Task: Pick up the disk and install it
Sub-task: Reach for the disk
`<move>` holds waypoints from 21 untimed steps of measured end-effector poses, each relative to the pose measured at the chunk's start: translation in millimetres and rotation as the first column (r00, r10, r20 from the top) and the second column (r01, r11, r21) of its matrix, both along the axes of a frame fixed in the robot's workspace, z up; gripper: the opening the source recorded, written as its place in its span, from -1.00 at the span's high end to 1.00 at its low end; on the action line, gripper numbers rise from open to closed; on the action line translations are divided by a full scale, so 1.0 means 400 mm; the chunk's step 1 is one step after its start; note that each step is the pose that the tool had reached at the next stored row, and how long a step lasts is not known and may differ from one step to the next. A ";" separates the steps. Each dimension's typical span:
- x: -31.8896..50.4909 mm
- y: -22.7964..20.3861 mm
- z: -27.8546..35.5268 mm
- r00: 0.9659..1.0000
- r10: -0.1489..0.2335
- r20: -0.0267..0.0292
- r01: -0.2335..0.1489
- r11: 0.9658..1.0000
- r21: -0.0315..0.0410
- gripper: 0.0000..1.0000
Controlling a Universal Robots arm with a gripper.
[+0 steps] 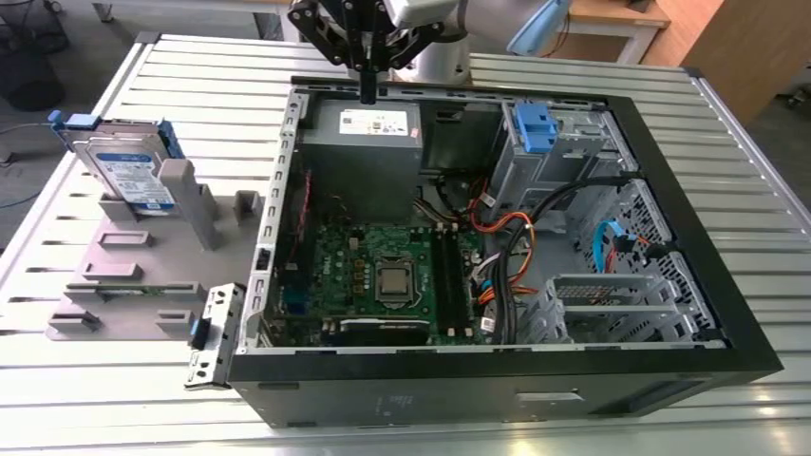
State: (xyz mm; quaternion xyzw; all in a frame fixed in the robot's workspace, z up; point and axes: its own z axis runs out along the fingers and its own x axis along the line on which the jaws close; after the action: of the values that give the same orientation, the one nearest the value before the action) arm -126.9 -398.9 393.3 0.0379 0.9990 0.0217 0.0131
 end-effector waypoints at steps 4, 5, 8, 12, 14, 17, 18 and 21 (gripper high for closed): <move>-0.001 0.000 0.000 1.000 0.000 0.000 0.000 1.000 0.000 0.79; -0.001 0.000 0.000 1.000 0.000 0.000 0.000 1.000 0.000 0.79; -0.001 0.000 0.000 1.000 0.000 0.000 0.000 1.000 0.000 0.79; -0.007 0.000 0.000 1.000 0.000 0.000 0.000 1.000 0.000 0.79; -0.012 0.000 0.000 1.000 0.000 0.000 0.000 1.000 0.000 0.79; -0.023 0.000 0.000 1.000 0.000 0.000 0.000 1.000 0.000 0.79; -0.025 0.000 0.000 1.000 0.000 0.000 0.000 1.000 0.000 0.79; -0.031 0.000 0.000 1.000 0.000 0.000 0.000 1.000 0.000 0.79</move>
State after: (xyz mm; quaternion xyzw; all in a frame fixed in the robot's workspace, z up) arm -139.2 -399.0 393.3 0.0379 0.9990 0.0217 0.0130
